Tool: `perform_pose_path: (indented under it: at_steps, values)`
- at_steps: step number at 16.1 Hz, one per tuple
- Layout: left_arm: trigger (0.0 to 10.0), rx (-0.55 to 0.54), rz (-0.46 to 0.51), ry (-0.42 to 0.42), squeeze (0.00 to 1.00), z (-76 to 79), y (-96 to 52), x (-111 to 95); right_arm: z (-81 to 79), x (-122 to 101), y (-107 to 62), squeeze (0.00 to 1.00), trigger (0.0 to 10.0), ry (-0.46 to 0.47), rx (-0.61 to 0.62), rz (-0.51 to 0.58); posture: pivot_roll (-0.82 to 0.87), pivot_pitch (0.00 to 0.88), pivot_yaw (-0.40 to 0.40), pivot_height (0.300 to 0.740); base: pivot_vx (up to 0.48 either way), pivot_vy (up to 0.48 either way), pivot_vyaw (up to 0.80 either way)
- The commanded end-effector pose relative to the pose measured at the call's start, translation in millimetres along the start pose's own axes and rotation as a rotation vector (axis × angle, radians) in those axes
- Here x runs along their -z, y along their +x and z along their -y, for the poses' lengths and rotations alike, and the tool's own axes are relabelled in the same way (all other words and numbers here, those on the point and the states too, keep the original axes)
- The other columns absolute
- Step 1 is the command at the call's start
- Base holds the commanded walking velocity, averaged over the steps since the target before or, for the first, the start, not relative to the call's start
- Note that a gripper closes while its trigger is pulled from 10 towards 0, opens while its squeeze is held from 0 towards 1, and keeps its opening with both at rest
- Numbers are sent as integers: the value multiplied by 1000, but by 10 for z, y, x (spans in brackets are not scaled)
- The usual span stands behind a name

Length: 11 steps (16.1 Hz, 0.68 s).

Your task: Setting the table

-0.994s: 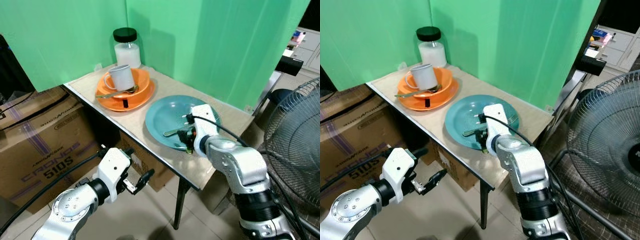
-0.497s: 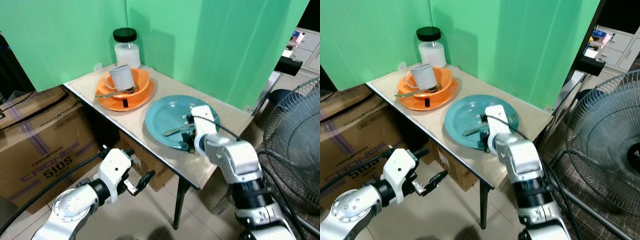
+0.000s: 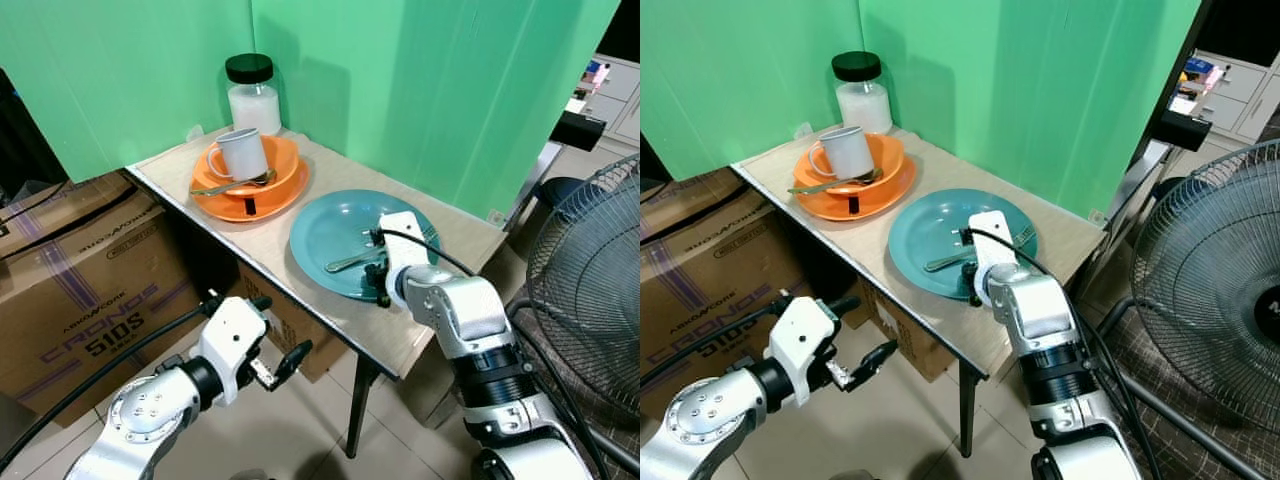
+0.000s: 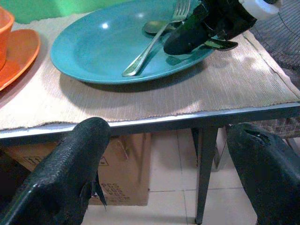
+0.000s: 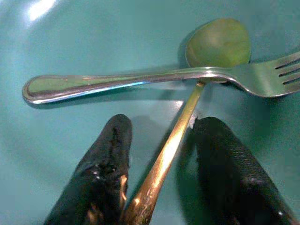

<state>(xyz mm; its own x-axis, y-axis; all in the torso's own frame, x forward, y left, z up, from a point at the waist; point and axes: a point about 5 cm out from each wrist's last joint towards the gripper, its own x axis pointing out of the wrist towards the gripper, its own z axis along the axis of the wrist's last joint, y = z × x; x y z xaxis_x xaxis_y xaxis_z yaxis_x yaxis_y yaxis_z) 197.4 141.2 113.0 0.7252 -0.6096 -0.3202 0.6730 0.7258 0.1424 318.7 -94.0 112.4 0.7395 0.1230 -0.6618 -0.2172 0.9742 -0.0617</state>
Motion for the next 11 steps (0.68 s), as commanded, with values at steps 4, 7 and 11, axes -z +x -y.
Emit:
perform_pose_path:
  at_steps: [4,7,11]
  values:
    - [10000,9,2,15,0,-7,17,-13,41,-31,27,0,0,23,25,9,81,0,8,740,0,0,0]
    - [10000,10,1,20,0,-12,24,-10,50,-31,33,0,0,24,29,8,78,0,8,740,0,0,0]
    - [10000,11,3,22,0,-9,35,-13,65,-31,39,0,0,22,30,6,75,0,8,740,0,0,0]
